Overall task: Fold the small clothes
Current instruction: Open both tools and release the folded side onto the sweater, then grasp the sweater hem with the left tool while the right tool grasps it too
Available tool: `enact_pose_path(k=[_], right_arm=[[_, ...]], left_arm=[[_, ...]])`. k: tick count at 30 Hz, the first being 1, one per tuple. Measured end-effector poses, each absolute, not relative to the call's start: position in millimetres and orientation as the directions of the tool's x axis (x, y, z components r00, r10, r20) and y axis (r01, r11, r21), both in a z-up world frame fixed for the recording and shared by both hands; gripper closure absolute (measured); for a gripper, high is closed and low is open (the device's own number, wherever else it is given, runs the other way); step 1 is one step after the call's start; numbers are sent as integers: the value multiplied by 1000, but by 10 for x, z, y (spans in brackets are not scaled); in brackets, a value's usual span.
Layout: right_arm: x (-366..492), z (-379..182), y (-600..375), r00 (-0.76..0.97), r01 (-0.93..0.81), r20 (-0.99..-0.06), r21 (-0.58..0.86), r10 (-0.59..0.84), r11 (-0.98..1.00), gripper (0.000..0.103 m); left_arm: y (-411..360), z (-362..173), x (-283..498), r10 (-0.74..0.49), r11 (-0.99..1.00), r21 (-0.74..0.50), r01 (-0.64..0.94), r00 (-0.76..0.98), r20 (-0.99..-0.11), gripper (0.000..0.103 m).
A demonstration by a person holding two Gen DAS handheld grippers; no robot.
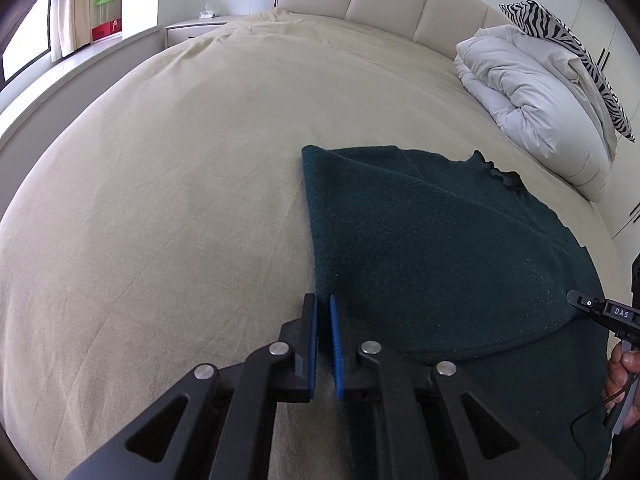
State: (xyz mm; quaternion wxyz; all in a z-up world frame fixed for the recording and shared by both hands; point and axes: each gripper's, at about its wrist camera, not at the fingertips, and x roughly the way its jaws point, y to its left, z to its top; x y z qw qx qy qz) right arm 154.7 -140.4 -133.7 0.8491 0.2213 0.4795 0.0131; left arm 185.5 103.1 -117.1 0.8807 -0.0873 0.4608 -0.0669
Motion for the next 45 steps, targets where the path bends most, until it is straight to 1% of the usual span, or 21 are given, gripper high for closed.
enact_pose_path(k=[1,4,8,12,13,14,15,17,18,19,20,21,22,23,24,29,33,37,40,44,45], right_arm=[[1580,-1435,-1422,524,200,-818,387,235,900,97],[1606,-1500,-1491,536,213,-800,437,269,874,97],[1595,-1436,-1441,529,195,-808,412,258,890,96],[1591,-1545,-1595,546,221,-777,495,314,841,97],[1573,-1559,-1629,552,213,-769,504,322,837,97],[1558,-1564,-1633,556,201,-765,504,326,840,97],[1543,-1562,-1643,560,199,-760,511,331,836,95],[1477,-1543,-1691,564,213,-751,535,344,817,93],[1424,-1512,-1716,571,231,-752,532,329,814,88],[1364,-1474,-1730,584,248,-753,522,304,816,80],[1270,-1419,-1750,599,269,-755,504,267,821,70],[1149,-1356,-1772,613,289,-755,488,232,823,64],[1021,-1297,-1792,632,300,-746,486,211,821,53],[874,-1247,-1820,649,308,-735,491,198,815,43],[728,-1205,-1842,660,316,-728,493,185,811,41],[-14,-1086,-1889,681,268,-697,522,224,810,41],[-538,-1081,-1860,658,209,-698,531,283,821,41],[-938,-1106,-1858,631,174,-704,539,328,824,41],[-1209,-1129,-1899,631,159,-684,574,365,803,43],[-1505,-1164,-2004,626,172,-678,601,384,781,49],[-1555,-1172,-2026,627,175,-675,608,388,774,50]], left_arm=[[1037,-1182,1857,-204,974,-226,33,569,-797,94],[1100,-1194,1871,-233,964,-267,24,567,-790,92],[1123,-1205,1869,-245,958,-285,20,571,-783,90],[1137,-1199,1838,-265,952,-306,29,583,-768,89],[1176,-1187,1815,-280,944,-329,25,586,-760,86],[1220,-1170,1785,-290,938,-347,16,589,-754,78],[1255,-1147,1750,-293,934,-357,9,591,-752,76],[1287,-1074,1641,-267,941,-338,-5,601,-754,58],[1303,-1027,1564,-253,946,-324,-7,609,-752,54],[1318,-980,1477,-243,949,-315,-9,618,-748,49],[1349,-929,1369,-240,949,-316,-10,629,-740,46],[1368,-895,1291,-245,946,-323,-9,634,-734,45],[1399,-866,1178,-255,942,-335,-9,632,-732,44],[1429,-846,1068,-270,936,-352,-5,629,-729,44],[1451,-832,937,-293,929,-371,6,625,-724,44],[1489,-954,247,-401,894,-444,58,548,-734,42],[1506,-1113,-262,-443,877,-477,54,475,-760,42],[1522,-1138,-688,-492,852,-519,66,440,-751,43],[1492,-1164,-882,-531,832,-550,76,399,-747,44],[1401,-1243,-999,-560,819,-567,92,345,-753,59],[1382,-1252,-992,-562,818,-568,91,340,-754,61]])
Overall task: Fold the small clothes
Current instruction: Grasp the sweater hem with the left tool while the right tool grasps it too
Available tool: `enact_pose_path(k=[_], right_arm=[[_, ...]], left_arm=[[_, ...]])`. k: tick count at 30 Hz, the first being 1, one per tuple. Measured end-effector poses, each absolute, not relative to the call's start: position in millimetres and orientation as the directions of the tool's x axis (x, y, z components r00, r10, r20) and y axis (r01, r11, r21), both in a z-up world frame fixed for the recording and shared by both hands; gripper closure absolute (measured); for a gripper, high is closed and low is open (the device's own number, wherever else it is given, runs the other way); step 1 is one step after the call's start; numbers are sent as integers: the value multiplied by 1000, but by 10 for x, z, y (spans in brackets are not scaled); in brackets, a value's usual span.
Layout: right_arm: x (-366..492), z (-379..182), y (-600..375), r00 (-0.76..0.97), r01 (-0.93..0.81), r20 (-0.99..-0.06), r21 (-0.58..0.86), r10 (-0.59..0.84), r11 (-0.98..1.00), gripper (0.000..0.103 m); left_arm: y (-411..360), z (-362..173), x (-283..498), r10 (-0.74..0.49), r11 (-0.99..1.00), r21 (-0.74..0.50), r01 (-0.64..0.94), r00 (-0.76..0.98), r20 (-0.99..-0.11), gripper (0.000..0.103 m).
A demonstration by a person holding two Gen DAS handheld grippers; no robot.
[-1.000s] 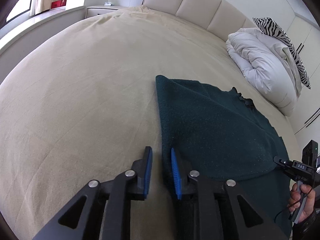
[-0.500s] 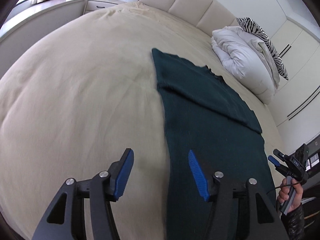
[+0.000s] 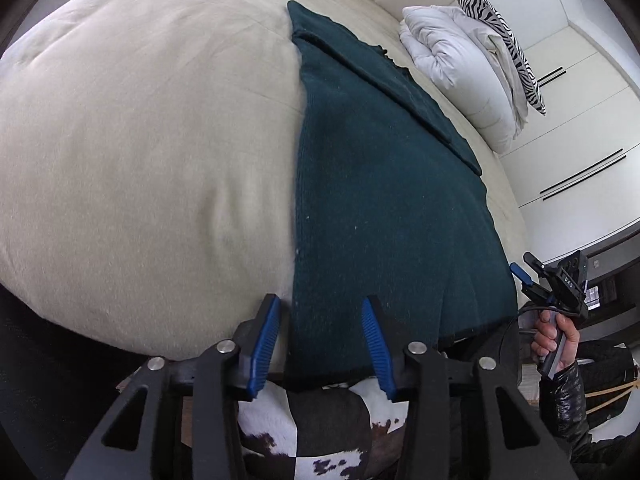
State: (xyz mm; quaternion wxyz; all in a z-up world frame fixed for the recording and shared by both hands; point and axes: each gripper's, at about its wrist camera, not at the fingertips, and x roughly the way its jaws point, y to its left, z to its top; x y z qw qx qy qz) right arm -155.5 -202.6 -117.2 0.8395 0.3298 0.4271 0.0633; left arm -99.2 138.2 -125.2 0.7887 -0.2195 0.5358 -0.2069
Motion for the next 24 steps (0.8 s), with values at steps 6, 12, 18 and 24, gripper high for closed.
enact_pose_path(k=[6,12,18,24], right_arm=[[-1918,-1133,-2188,625,211,-692,595,361,776,51],[-2238,-1124,-2430,608,291,-735,559,302,776,51],[-2363,-1271,-2540,527,341,-791,533,312,775,51],[-2336,-1317,-2518,459,328,-822,508,336,796,51]], left_arm=[[1326,-1256,-999,-552,828,-551,100,312,-773,69],[1297,-1260,-990,-544,835,-541,101,303,-782,91],[1277,-1235,-1001,-537,841,-529,116,296,-790,94],[1266,-1225,-1004,-531,845,-520,124,294,-794,95]])
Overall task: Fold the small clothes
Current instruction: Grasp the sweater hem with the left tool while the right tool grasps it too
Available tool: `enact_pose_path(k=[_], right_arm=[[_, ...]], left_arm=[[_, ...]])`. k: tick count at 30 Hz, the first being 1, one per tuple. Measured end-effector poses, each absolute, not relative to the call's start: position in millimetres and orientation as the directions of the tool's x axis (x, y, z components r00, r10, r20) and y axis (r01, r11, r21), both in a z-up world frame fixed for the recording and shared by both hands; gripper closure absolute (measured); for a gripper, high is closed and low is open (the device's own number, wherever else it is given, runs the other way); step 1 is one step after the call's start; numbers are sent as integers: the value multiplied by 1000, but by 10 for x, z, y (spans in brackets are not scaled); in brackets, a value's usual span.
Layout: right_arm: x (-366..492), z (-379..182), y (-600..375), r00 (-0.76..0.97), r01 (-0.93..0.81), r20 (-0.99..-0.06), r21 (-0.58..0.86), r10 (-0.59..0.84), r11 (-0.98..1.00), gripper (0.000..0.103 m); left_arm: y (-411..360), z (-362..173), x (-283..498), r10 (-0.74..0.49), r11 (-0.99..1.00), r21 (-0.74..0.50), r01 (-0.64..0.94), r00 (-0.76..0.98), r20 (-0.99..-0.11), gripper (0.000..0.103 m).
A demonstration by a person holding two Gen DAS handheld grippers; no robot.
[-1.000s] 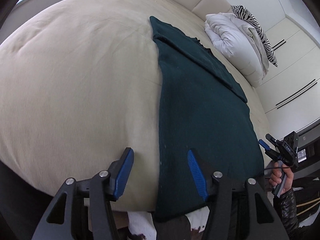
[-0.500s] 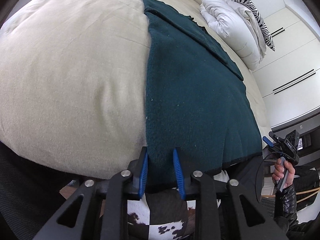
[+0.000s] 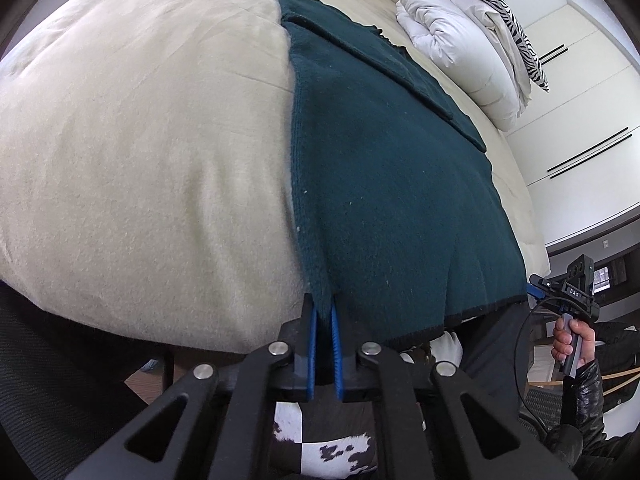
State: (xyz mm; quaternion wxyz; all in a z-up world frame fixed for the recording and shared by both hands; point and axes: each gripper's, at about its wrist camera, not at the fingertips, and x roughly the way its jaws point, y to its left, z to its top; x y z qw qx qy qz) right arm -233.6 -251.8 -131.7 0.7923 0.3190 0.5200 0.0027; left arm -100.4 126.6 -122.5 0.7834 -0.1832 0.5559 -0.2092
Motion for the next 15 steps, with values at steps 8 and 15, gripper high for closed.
enact_pose_path(k=[8,15], right_arm=[[-2256,-1356,-2331,366,302,-858,476,361,826,57],[-2248,-1438,-2310,341,316,-860,486,380,815,81]], left_arm=[[1249,-1225,-1016,-531,847,-515,134,292,-796,95],[1254,-1211,-1043,-533,845,-517,136,297,-792,95]])
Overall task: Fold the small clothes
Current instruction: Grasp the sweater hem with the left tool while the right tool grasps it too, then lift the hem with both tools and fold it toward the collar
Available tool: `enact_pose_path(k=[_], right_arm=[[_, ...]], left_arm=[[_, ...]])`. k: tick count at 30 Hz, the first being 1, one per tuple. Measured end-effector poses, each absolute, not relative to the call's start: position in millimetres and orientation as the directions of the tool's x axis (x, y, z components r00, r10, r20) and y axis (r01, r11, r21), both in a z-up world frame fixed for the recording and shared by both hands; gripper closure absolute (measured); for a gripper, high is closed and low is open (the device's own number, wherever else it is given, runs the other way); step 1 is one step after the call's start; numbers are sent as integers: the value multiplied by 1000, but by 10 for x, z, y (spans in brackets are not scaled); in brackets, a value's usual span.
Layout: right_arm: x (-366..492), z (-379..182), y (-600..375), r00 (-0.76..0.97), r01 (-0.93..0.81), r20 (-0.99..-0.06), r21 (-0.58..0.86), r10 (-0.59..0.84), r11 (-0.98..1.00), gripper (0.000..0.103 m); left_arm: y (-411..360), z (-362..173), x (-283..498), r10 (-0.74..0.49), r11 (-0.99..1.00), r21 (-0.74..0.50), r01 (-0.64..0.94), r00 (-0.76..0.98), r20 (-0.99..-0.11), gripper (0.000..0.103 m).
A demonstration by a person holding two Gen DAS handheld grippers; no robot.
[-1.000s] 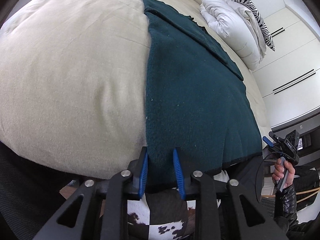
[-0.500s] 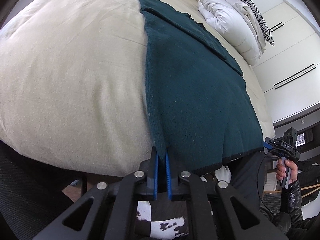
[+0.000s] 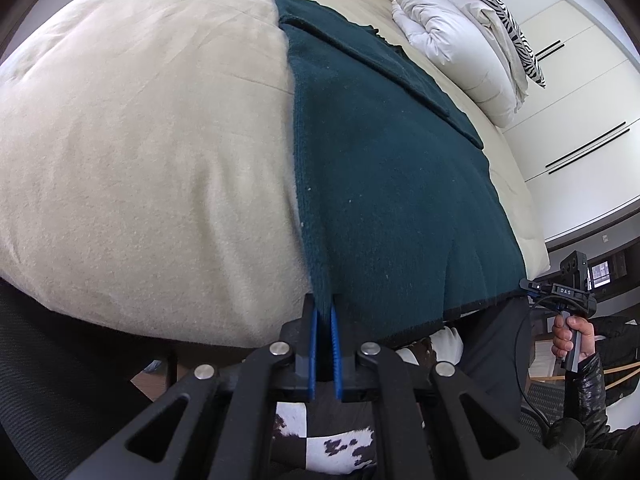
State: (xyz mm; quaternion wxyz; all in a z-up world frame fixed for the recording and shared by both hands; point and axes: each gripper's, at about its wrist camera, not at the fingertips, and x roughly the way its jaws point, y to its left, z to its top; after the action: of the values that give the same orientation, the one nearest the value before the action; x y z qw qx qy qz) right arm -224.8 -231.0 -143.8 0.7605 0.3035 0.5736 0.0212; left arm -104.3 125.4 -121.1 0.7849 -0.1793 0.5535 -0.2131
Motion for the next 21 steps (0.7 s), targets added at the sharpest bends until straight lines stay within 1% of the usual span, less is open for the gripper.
enact_pose_path(k=[2,3,4,5,8,10,12,15,21], right_arm=[[-2272,-1465,-2350,355,323,-845,512,400,796,84],[-2288,-1478,-2371,364,323,-837,525,409,787,87],[-2304,-1486,-2379,371,322,-831,534,415,782,92],[-2319,-1499,-2375,375,323,-827,539,418,778,94],[-2358,-1485,-2368,398,311,-817,549,419,776,96],[-2362,-1422,-2347,428,295,-802,560,417,774,97],[-2371,-1334,-2334,469,263,-774,582,425,770,97],[-2308,-1146,-2309,531,215,-725,615,438,758,97],[-2001,-799,-2330,673,123,-566,721,477,681,97]], left_arm=[[1260,-1209,-1049,-534,844,-518,138,296,-792,95],[1259,-1206,-1052,-534,845,-516,141,295,-793,95],[1251,-1199,-1057,-533,846,-514,144,295,-793,96],[1244,-1183,-1061,-532,846,-511,151,296,-793,96],[1242,-1122,-1074,-541,840,-517,161,307,-783,96],[1277,-1080,-1059,-563,825,-544,154,312,-765,96],[1321,-999,-1037,-596,799,-583,148,324,-735,96],[1412,-820,-962,-662,736,-662,143,354,-661,96],[1577,-527,-652,-759,588,-800,118,421,-496,96]])
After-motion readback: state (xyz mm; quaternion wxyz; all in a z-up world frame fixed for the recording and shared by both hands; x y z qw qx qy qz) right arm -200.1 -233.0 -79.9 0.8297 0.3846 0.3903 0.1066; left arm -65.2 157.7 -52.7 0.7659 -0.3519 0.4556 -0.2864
